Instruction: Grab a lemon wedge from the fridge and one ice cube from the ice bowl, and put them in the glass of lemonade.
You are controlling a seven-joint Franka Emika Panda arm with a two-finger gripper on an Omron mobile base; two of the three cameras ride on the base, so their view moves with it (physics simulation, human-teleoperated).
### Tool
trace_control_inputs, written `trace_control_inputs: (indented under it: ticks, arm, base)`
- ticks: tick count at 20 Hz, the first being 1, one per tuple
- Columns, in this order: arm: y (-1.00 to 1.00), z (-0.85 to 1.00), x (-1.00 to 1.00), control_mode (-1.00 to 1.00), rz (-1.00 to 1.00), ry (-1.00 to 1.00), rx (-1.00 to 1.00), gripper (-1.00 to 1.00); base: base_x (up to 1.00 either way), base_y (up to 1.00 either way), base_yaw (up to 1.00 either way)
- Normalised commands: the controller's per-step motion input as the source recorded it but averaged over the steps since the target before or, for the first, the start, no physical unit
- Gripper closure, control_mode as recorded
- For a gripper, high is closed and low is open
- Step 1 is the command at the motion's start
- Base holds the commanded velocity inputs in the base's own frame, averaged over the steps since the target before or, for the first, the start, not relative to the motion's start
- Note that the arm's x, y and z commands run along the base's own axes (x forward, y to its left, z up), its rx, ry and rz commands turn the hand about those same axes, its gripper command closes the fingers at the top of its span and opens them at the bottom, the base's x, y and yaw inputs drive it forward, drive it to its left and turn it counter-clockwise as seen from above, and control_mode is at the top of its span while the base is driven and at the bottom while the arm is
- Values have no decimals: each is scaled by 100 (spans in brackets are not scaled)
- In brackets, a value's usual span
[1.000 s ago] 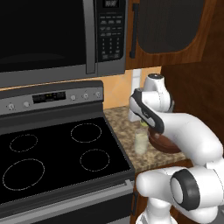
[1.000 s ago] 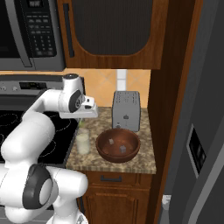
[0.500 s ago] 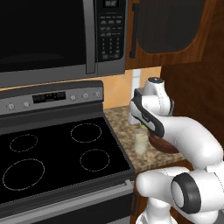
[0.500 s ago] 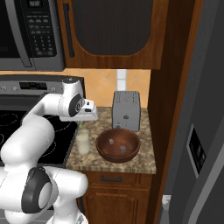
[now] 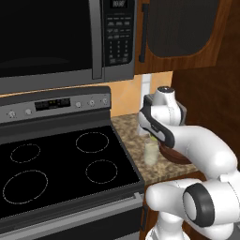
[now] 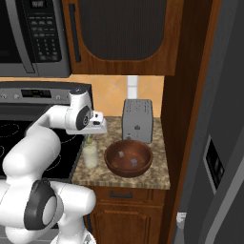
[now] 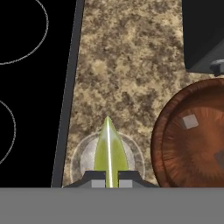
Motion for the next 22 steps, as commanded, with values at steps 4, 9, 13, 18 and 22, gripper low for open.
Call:
trace_control_inputs:
  ticks: [4,9,13,18,22]
  arm:
    - [0,-4,0,-100,0,0,0,100]
    - [0,0,-3,-100,0,0,0,100]
    - [0,0,0,-100,0,0,0,100]
    - [0,0,0,-100,0,0,0,-100]
    - [0,0,0,-100,0,0,0,-100]
  base:
    - [0,0,0]
    - [0,0,0]
    - [0,0,0]
    - [0,0,0]
    - [0,0,0]
